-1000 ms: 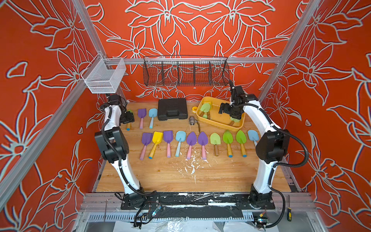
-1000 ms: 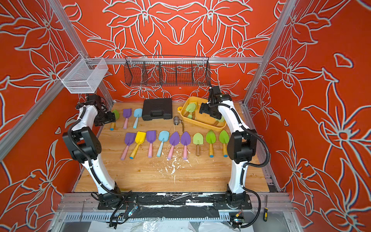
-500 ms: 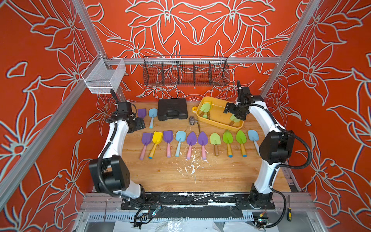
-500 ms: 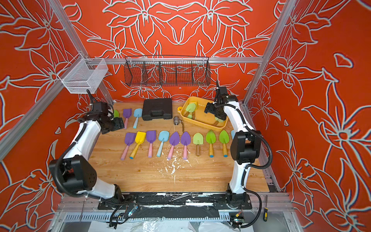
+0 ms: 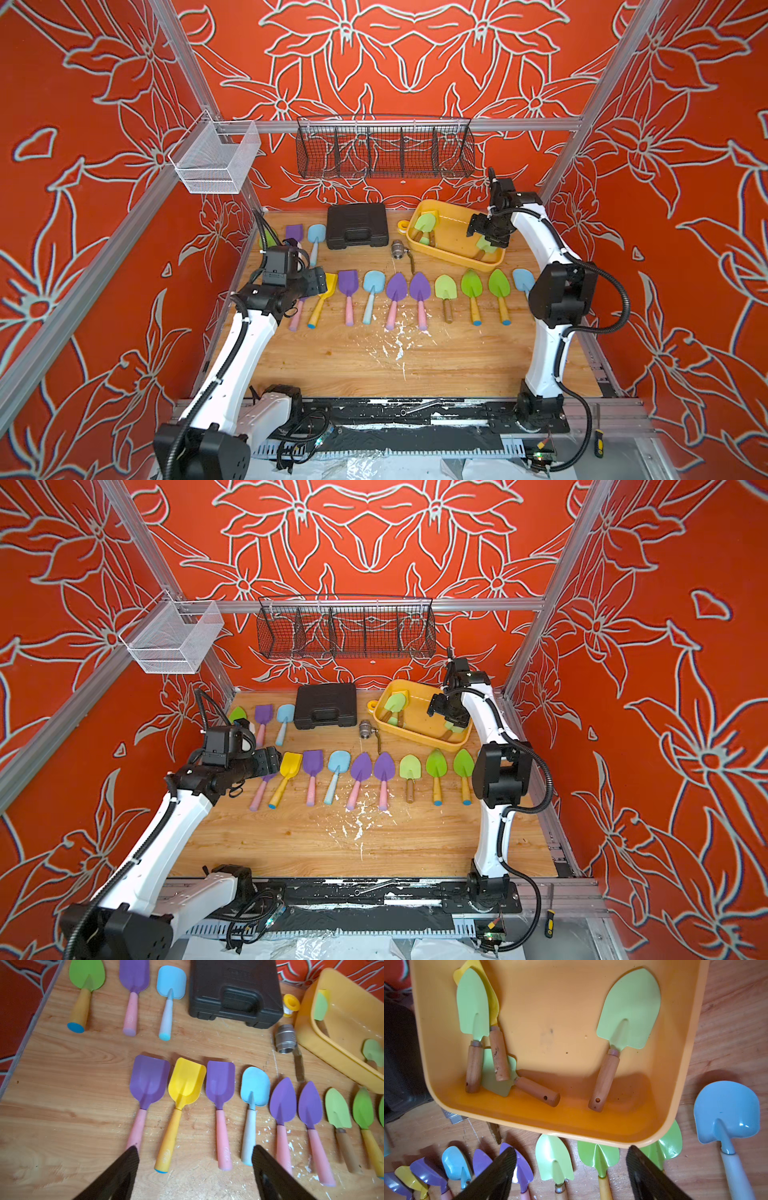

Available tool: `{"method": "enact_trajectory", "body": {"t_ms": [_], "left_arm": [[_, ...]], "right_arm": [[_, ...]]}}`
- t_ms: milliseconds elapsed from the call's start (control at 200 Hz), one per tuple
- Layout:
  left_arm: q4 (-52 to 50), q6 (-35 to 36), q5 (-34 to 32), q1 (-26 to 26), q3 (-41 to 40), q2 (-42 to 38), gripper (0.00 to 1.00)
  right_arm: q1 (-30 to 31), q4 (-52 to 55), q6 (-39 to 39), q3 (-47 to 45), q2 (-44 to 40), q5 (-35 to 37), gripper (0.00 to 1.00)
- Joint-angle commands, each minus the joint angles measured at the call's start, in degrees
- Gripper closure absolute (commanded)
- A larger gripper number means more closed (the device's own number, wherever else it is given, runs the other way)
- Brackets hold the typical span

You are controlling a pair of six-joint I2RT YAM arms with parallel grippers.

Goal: Take the shovel out of the storage box
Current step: Pick up the shovel from the storage box.

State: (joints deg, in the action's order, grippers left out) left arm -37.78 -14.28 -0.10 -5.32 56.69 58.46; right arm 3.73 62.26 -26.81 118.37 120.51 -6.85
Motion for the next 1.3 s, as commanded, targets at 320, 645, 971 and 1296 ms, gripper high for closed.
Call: {"method": "enact_trajectory", "body": {"t_ms": [320, 645, 971, 1296], "left_arm": [[1.5, -0.9, -7.1, -18.4, 11.3, 5.3, 0.14], [3.9, 2.8, -5.8, -25.9, 21.5, 15.2, 0.14], [4.4, 4.4, -2.1, -26.2, 26.5, 20.7, 0.14], [5.7, 5.0, 0.3, -26.2, 28.2, 23.1, 0.14]], "right_arm": [[-1.3, 9.0, -0.5, 13.6, 15.2, 7.8, 0.24], [-2.3, 7.3, -5.3, 16.3, 22.3, 8.4, 0.33], [-2.6, 7.7, -7.9, 20.8, 28.1, 7.4, 0.52], [-2.3, 5.2, -9.4, 20.6, 24.5, 4.7, 0.97]]}}
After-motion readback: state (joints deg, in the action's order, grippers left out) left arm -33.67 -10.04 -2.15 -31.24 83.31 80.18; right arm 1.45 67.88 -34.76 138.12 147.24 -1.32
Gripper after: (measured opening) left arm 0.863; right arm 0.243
